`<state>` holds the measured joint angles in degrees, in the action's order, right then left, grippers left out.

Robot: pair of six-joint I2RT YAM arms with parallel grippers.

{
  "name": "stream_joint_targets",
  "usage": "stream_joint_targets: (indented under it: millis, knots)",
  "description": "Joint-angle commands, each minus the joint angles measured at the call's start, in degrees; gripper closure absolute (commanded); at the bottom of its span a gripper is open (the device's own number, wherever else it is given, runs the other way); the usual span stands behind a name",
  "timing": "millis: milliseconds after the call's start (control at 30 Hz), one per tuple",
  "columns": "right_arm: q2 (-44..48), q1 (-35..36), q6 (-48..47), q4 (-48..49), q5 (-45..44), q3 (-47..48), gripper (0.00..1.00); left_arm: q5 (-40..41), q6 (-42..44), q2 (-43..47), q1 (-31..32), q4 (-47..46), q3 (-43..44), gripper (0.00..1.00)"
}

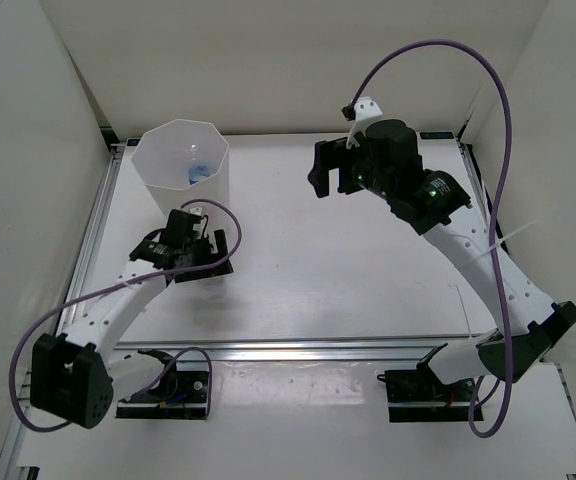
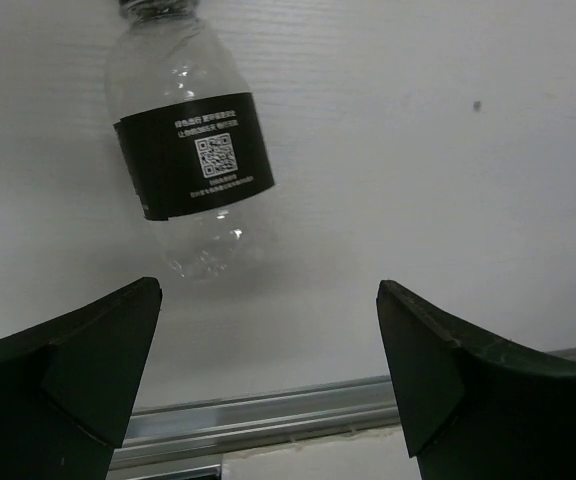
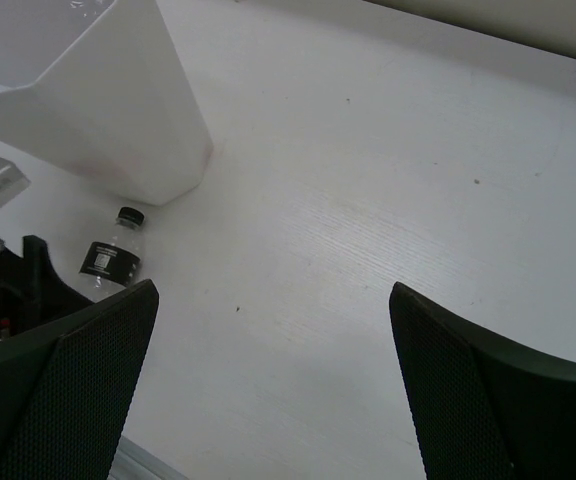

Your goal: Put the plastic bottles in the bin

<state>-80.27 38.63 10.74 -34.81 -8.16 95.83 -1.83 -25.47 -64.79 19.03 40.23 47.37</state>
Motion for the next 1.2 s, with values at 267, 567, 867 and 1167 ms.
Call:
stream_joint_targets:
  millis: [267, 567, 867, 1167]
  knots:
    - [1.78, -0.22, -0.63, 1.06, 1.22, 1.20, 0.00, 13.07, -2.21, -11.49, 2.51, -1.03, 6.85, 0.00]
    - [4.16, -0.22, -1.78, 0.54, -0.10, -1.35, 0.00, 16.15, -5.02, -19.57, 3.56, -1.03, 6.85, 0.00]
    - [5.91, -0.22, -1.78, 0.53, -0.63, -3.63, 0.00, 14.14, -5.55, -23.01, 4.61, -1.03, 7.38, 0.47]
    - [5.91, -0.22, -1.25, 0.53, -1.15, -5.30, 0.00, 15.35, -8.89, -15.80, 14.54, 8.01, 32.09, 0.47]
